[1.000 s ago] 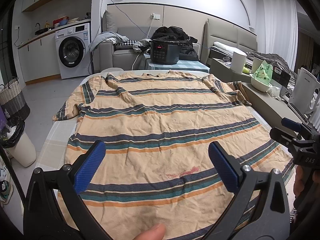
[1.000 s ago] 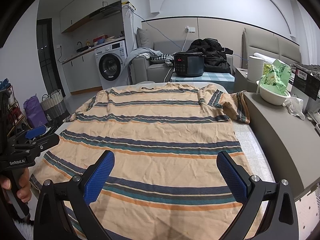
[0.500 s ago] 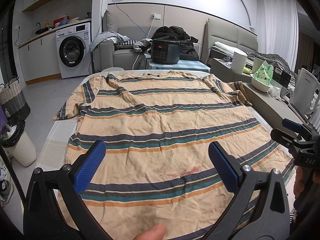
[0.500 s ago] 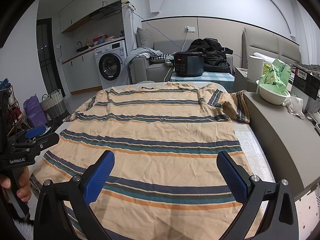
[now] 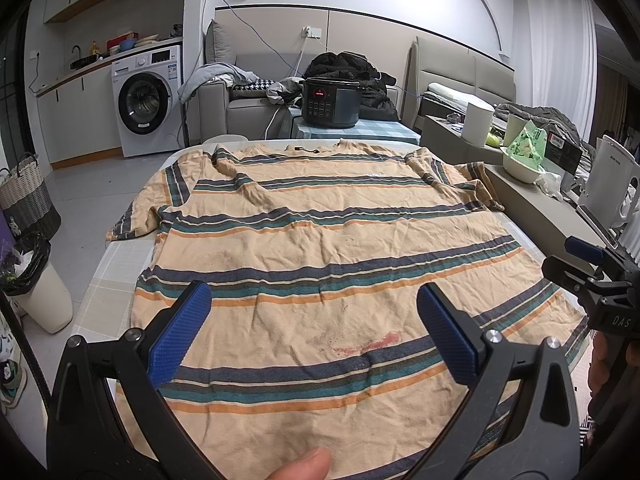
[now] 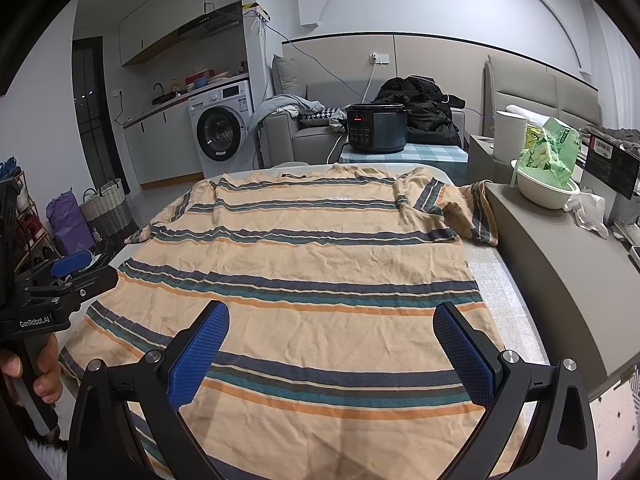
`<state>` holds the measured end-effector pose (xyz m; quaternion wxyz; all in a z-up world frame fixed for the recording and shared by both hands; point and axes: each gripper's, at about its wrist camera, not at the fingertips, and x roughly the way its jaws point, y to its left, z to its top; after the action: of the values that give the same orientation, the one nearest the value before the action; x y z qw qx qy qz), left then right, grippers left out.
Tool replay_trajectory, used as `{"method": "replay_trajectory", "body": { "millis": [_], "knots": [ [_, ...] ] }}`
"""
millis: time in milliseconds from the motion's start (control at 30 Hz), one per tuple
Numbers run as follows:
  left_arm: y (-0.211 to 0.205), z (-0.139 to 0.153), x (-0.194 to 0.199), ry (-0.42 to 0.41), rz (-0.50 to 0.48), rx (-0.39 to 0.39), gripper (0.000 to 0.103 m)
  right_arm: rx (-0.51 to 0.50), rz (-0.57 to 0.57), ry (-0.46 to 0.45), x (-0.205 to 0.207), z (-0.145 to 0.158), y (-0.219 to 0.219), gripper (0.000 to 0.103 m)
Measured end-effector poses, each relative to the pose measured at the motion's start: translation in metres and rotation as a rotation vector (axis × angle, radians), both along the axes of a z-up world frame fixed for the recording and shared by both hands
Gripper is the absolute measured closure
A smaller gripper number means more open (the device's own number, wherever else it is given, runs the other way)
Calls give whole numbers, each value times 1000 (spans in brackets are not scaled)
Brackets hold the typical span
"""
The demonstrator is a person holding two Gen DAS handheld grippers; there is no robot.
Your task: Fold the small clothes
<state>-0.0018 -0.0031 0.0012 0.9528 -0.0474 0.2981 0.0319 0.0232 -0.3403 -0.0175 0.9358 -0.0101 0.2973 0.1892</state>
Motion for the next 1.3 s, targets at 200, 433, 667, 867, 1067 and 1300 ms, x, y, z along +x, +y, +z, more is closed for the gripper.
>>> {"method": "replay_trajectory", "body": {
  "millis": [200,433,667,867,1067,1300],
  "knots": [
    [0,0,0,0,1,-1,1,2,-3,-2,0,1,-2,0],
    [2,-3,1,1,0,1,1,-1,-6,-3,-1,2,-3,0],
    [2,-4,1,3,0,-1,1,-10,-19,6,1,2,-7,0],
    [6,-12,4,23,8,-10,1,-17,-27,16,4,0,-8,0],
    [7,-15,12,42,23,7,1,-4,-26,26,5,-5,-11,0],
    [8,-14,12,43,21,11,1,13,-42,52,11,-11,-14,0]
  ]
}}
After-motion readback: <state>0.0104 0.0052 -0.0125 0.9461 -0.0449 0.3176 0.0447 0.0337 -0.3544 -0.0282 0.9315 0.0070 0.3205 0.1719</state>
